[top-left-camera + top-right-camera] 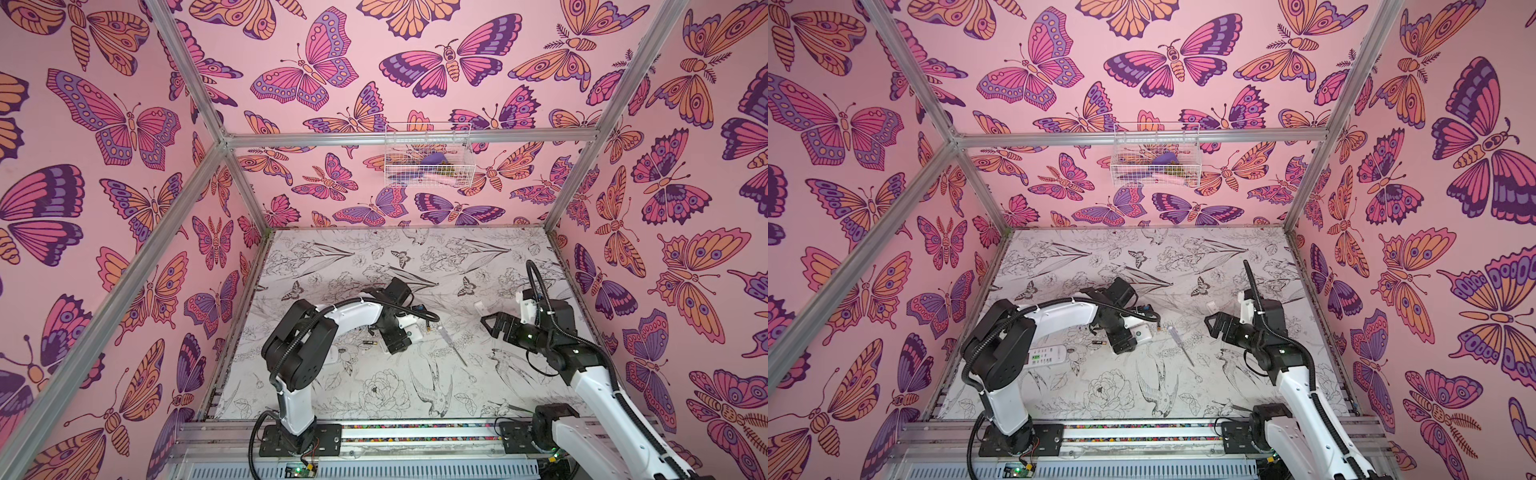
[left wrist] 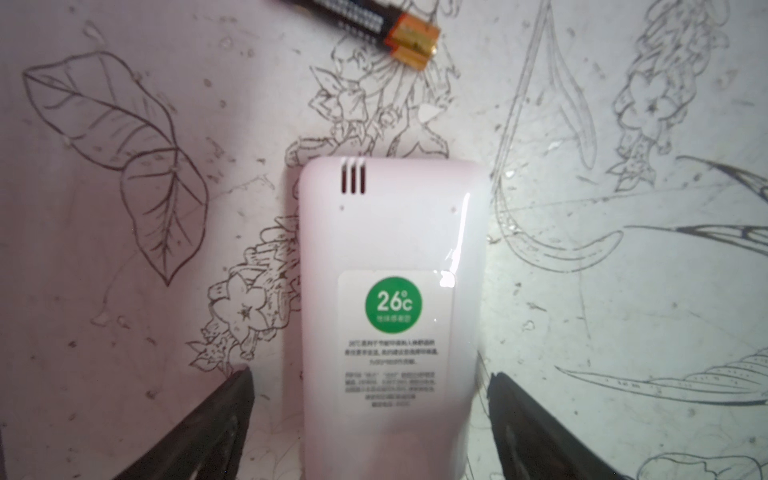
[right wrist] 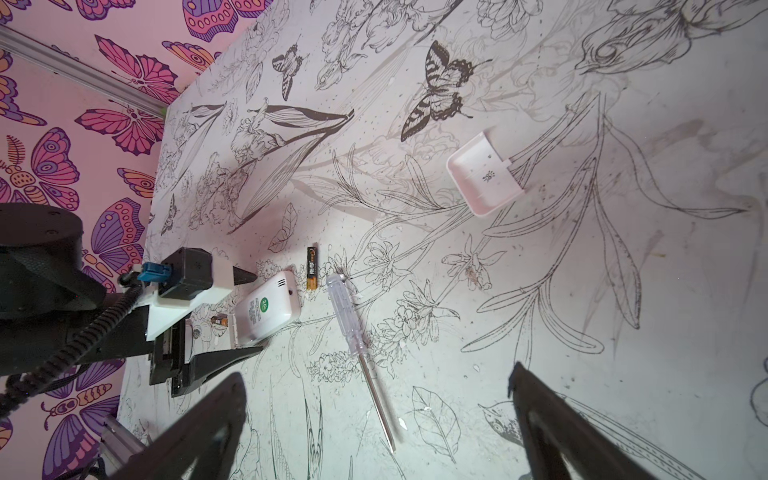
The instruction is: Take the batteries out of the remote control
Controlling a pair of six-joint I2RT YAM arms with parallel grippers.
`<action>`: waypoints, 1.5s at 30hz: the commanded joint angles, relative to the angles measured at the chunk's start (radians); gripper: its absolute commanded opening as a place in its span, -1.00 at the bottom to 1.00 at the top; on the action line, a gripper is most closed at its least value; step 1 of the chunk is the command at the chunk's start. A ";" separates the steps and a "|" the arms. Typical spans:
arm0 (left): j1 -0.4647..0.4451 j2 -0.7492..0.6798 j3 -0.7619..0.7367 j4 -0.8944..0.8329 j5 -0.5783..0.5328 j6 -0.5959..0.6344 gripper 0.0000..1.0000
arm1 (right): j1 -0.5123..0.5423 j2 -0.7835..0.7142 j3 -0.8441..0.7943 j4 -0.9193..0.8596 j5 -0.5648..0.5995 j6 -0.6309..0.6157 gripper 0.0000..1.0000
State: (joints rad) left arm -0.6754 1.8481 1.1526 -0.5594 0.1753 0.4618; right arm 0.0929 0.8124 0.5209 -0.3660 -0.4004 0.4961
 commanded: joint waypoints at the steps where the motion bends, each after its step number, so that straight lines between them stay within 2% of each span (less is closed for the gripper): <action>1: -0.006 0.031 0.016 -0.033 0.007 -0.018 0.72 | -0.007 -0.012 0.011 -0.037 0.020 -0.025 1.00; 5: -0.009 0.040 0.013 -0.028 0.018 -0.017 0.62 | -0.006 -0.022 -0.020 0.005 0.023 -0.013 0.99; 17: -0.016 0.061 0.036 -0.050 0.028 -0.014 0.24 | -0.006 -0.039 0.021 -0.064 0.040 -0.037 0.98; 23: -0.019 0.055 0.057 -0.065 0.023 -0.017 0.19 | -0.007 -0.040 0.052 -0.102 0.050 -0.045 0.97; 31: -0.003 0.023 0.070 -0.067 0.049 -0.047 0.13 | -0.007 -0.041 0.043 -0.059 0.040 -0.018 0.96; 41: 0.093 -0.069 0.076 -0.053 0.079 -0.122 0.10 | -0.007 -0.041 0.050 -0.013 0.038 -0.016 0.96; 45: 0.147 -0.114 0.072 -0.054 0.082 -0.151 0.10 | -0.007 -0.044 0.101 -0.047 0.058 -0.065 0.96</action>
State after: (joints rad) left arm -0.5556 1.7821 1.2095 -0.6029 0.2390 0.3481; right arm 0.0929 0.7788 0.5640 -0.4095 -0.3588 0.4698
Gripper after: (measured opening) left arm 0.562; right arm 0.982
